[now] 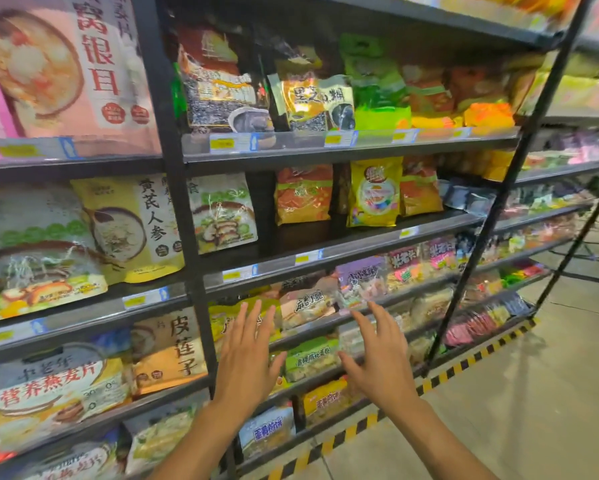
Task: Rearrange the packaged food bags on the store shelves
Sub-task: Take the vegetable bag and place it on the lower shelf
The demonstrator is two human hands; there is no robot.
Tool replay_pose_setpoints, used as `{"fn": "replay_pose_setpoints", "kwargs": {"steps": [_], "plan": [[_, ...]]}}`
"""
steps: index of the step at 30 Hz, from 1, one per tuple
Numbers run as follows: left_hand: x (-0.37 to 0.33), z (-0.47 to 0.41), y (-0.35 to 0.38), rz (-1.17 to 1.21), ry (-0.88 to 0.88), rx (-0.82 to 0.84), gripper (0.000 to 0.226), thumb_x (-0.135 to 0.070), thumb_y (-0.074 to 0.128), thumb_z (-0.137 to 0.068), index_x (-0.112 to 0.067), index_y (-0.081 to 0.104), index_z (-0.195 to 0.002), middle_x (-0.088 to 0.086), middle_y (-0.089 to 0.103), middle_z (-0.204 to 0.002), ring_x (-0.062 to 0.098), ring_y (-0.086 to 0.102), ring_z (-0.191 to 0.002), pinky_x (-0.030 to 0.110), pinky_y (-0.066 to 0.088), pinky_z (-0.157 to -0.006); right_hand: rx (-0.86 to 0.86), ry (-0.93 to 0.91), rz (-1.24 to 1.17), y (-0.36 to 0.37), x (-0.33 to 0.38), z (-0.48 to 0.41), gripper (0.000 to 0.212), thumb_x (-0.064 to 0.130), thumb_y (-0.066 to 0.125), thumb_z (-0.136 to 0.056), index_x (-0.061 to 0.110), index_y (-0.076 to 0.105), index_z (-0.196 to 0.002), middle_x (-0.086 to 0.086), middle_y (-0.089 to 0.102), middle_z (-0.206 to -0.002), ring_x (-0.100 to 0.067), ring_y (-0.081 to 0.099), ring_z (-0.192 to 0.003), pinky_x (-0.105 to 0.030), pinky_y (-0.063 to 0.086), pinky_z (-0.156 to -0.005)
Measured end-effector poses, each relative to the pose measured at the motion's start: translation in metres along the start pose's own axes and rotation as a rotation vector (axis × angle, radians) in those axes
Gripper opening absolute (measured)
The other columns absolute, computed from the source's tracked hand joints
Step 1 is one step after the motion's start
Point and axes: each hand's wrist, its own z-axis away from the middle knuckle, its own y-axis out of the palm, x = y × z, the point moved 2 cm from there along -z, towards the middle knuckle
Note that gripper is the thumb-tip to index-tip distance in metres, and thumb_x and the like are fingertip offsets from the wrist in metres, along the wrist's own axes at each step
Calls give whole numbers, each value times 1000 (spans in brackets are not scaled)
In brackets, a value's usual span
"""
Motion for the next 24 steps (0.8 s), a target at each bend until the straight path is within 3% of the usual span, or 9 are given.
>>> {"fn": "replay_pose_setpoints", "kwargs": {"steps": [6,13,18,24], "plan": [[-23,-34,13,-14,-25,-16,86,-59,53,-99,-29,10,-167,-2,2,-175,22,-9,-161,41,1,-127,-2,-34,-23,11,-32,-36,75,56,68,-87,32,40,-151,-3,22,-167,-26,22,-155,-54,31,-122],[-9,-90,36,3,-96,-58,83,-58,54,-99,-27,16,-166,-1,7,-175,21,-7,-161,43,8,-128,2,-91,-75,38,-37,-103,78,57,71,-85,33,39,-152,-3,29,-165,-28,28,-153,-51,32,-120],[13,-132,49,-33,-165,-66,90,-62,57,-95,-27,14,-166,0,7,-175,24,-2,-162,48,21,-128,-2,-150,-103,60,-38,-156,90,67,66,-81,26,36,-156,-3,31,-165,-27,32,-152,-53,37,-118],[37,-168,51,-26,-251,-88,87,-62,54,-97,-28,14,-166,-3,5,-175,21,-5,-162,49,19,-129,55,-187,-199,87,-23,-215,94,68,64,-81,28,30,-159,2,24,-168,-22,26,-154,-51,35,-120]]}}
